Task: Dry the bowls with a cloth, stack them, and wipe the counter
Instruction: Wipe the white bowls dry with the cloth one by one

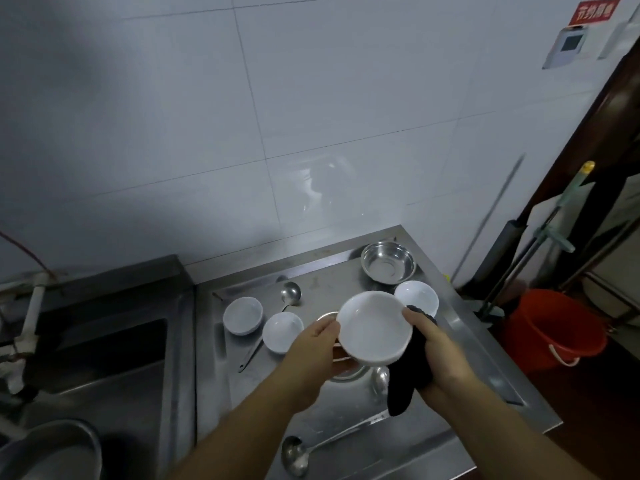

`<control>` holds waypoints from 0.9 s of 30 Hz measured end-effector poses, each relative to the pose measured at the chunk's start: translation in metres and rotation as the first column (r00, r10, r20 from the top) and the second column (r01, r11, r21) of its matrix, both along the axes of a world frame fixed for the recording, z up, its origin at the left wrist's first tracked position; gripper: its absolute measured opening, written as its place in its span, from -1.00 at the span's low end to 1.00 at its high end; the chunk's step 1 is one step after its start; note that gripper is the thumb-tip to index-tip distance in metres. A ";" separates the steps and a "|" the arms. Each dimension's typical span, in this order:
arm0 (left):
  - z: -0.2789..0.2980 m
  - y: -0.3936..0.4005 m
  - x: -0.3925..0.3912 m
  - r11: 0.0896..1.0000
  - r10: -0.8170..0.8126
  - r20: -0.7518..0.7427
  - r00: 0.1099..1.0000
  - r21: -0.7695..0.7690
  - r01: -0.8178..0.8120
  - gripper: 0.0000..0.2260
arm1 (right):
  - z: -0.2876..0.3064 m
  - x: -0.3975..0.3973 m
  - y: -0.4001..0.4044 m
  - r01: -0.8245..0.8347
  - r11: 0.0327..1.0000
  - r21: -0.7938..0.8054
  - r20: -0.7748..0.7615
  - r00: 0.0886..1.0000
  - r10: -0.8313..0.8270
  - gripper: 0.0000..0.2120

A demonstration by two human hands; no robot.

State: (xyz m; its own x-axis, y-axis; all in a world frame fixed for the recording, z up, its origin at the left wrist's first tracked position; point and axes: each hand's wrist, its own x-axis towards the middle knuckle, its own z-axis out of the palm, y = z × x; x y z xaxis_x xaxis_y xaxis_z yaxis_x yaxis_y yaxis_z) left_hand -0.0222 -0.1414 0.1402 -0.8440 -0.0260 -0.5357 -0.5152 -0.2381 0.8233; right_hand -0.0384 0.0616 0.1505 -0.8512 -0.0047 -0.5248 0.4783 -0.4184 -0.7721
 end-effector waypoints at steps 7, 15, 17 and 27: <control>-0.010 0.084 -0.043 0.999 0.000 0.035 0.999 0.045 -0.001 -0.78 | -0.021 -0.056 0.096 -0.012 0.995 0.100 0.026 1.000 0.009 -0.91; -0.044 0.168 -0.082 0.998 0.049 0.103 0.993 0.032 -0.053 -0.83 | -0.075 -0.109 0.174 -0.029 0.968 0.248 0.043 0.999 0.019 -0.85; -0.056 0.180 -0.088 0.999 0.044 0.130 0.991 0.011 -0.046 -0.84 | -0.092 -0.117 0.190 -0.052 0.946 0.319 0.047 0.998 0.039 -0.72; -0.122 0.214 -0.104 0.992 0.069 0.298 0.952 -0.125 -0.033 -0.91 | -0.154 -0.114 0.221 -0.074 0.814 0.576 0.138 0.990 -0.007 -0.44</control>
